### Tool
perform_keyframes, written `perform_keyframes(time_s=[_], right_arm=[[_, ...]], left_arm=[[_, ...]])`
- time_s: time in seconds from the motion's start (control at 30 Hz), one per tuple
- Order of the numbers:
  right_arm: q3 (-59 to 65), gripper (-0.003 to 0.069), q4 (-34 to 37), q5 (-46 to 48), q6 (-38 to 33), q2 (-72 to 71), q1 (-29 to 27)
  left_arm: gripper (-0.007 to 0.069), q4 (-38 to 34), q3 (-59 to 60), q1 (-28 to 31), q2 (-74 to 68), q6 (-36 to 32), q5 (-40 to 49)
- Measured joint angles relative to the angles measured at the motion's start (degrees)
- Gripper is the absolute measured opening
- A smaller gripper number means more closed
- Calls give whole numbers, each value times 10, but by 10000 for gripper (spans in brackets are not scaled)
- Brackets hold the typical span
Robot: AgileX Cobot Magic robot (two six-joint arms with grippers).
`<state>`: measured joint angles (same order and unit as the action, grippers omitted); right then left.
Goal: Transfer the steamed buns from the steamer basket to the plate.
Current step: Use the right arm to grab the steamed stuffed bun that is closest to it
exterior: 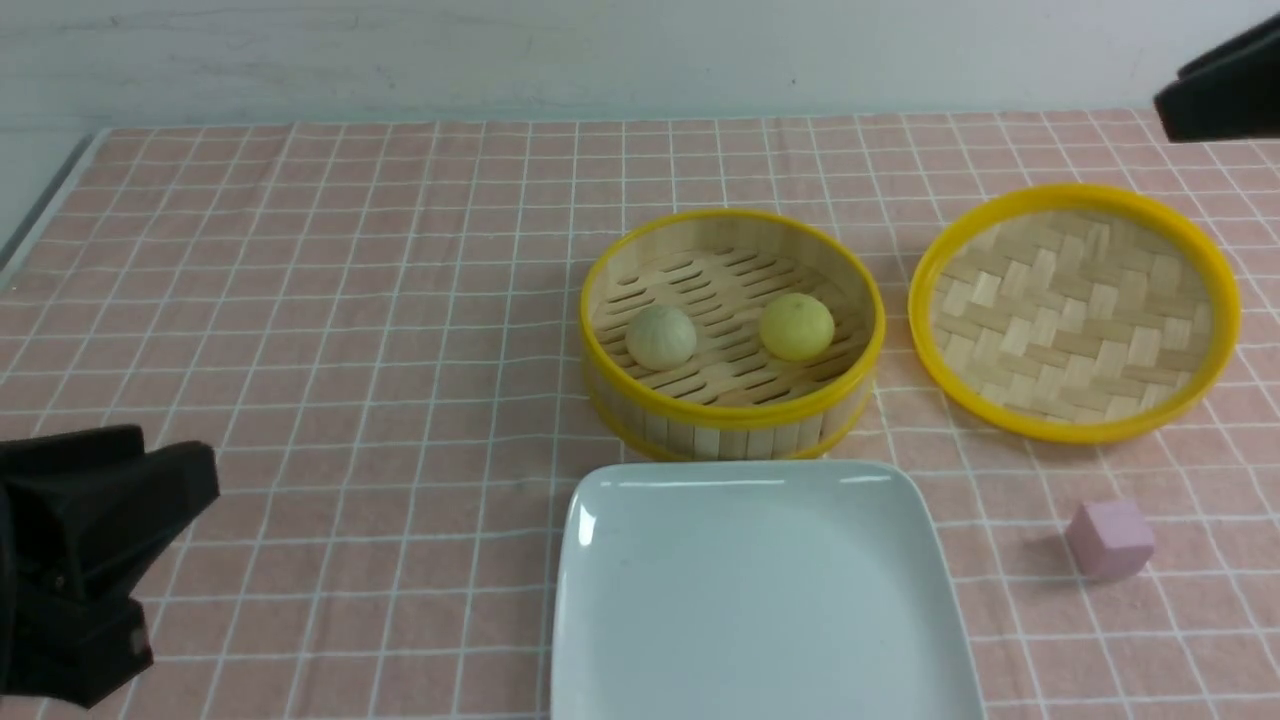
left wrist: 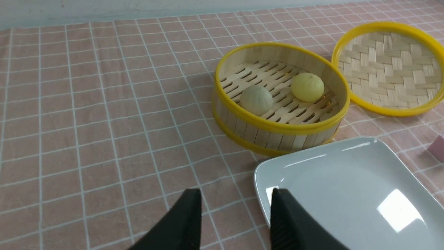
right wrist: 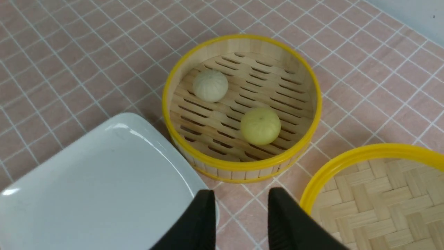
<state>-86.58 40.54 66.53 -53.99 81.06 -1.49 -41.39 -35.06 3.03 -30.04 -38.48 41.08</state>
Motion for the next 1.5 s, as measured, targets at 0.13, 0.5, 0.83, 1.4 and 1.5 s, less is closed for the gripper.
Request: perform_keyframes(time_s=[0.13, 0.5, 0.83, 1.4, 1.5], right_arm=[[-58, 249, -73, -11, 6, 88, 62], [-147, 420, -163, -78, 102, 283, 159], [-181, 424, -173, -113, 105, 374, 187], [-185, 342, -191, -195, 105, 446, 194], [-187, 174, -197, -200, 105, 446, 194]], left_arm=[[306, -30, 0, 0, -15, -33, 13], [314, -40, 0, 0, -23, -41, 51], [314, -39, -1, 0, -25, -41, 49], [314, -30, -1, 0, -25, -41, 49], [314, -28, -1, 0, -25, -41, 49]])
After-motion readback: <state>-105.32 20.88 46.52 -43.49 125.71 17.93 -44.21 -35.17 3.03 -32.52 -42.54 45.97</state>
